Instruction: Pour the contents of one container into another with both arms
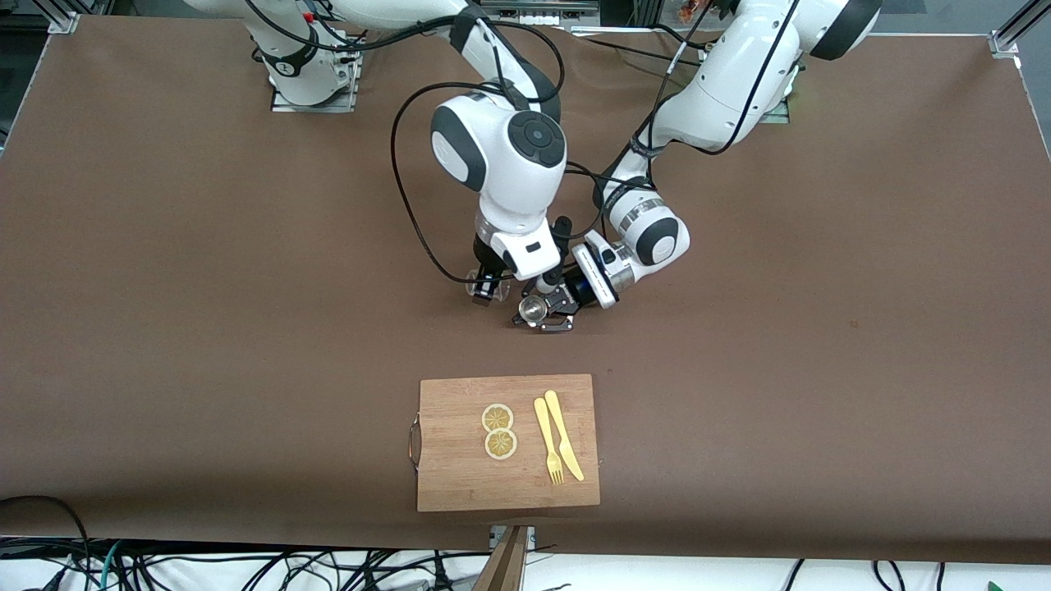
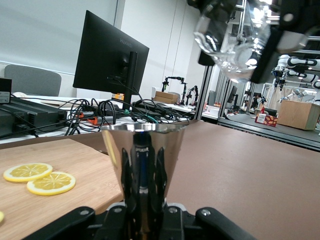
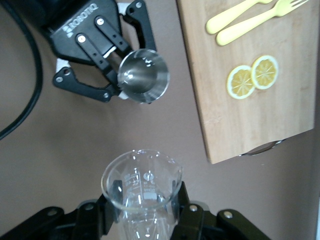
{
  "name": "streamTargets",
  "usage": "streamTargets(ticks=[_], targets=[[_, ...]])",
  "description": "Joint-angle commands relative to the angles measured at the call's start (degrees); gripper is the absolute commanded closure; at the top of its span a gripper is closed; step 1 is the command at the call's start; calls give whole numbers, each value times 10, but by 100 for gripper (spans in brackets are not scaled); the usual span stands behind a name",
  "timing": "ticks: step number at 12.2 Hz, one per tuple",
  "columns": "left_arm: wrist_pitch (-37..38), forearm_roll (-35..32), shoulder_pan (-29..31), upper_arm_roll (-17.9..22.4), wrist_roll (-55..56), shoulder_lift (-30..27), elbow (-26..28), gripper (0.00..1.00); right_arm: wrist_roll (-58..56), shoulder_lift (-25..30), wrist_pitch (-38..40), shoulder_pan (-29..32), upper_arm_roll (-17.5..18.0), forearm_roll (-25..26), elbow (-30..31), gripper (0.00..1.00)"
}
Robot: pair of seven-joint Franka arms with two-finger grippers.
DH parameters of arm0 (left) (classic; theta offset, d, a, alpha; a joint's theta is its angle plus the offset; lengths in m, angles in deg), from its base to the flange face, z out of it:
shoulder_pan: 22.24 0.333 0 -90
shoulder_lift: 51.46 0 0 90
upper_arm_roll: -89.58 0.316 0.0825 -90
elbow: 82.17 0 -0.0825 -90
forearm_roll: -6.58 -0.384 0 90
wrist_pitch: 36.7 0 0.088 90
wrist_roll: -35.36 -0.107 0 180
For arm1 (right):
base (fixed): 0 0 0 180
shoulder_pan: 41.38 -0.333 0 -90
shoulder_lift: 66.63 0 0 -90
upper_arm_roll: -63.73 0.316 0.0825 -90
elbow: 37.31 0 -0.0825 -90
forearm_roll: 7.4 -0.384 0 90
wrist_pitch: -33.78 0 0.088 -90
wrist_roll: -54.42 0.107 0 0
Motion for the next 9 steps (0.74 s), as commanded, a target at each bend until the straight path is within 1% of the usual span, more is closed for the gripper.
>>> streamTargets(ticks=[1, 3, 6, 9], targets=[[-10, 94, -18, 4, -64, -1, -10, 100, -5, 52, -12, 15, 24, 0, 71, 66], [-10, 102, -21, 4, -64, 0, -11, 100, -26, 54, -11, 18, 24, 0, 71, 65], [-9, 103, -21, 4, -64, 1, -11, 100, -28, 52, -12, 15, 24, 13, 70, 66], [-8, 105, -25, 3, -65, 15, -28, 100, -23, 47, -12, 5, 23, 44, 68, 65]])
